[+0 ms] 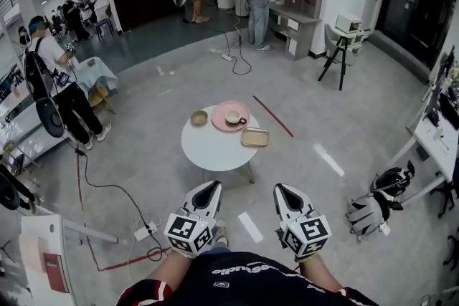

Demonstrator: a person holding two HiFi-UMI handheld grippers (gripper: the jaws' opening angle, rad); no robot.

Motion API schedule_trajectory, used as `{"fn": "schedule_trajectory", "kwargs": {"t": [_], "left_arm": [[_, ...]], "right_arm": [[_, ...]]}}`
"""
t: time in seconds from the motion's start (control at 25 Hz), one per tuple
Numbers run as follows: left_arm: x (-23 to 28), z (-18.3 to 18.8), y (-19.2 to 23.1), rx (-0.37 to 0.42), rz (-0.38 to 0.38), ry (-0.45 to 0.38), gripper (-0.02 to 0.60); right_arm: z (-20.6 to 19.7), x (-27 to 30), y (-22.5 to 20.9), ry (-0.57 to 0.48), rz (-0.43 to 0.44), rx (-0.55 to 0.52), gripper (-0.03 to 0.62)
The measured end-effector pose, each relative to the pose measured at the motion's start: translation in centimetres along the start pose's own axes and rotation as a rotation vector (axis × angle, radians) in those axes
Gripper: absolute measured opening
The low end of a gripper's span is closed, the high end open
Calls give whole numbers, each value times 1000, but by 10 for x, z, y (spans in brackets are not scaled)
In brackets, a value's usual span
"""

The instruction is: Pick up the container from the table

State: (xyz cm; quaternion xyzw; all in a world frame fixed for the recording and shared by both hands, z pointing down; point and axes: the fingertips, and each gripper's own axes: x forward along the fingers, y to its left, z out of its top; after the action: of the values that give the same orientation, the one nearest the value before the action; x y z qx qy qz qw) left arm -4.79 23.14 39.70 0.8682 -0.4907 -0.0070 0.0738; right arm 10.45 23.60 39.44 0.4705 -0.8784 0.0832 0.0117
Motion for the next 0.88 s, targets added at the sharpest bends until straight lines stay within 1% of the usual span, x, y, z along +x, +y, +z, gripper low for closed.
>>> {"fn": "schedule_trajectory", "kwargs": {"t": [0.16,0.4,0.6,0.88], "left_arm": [[20,-6,18,-12,7,4,38],[66,-7,43,-28,-12,12,38],[115,-2,83,-28,-25,19,38],[182,19,140,-20,-55,12,38]], "right_arm": [[-8,20,-13,20,-7,3,16],[-9,58,-39,45,-18,2,15],[-1,112,-70,41,-40,12,15],[25,191,-97,21,-54,-7,17]]}}
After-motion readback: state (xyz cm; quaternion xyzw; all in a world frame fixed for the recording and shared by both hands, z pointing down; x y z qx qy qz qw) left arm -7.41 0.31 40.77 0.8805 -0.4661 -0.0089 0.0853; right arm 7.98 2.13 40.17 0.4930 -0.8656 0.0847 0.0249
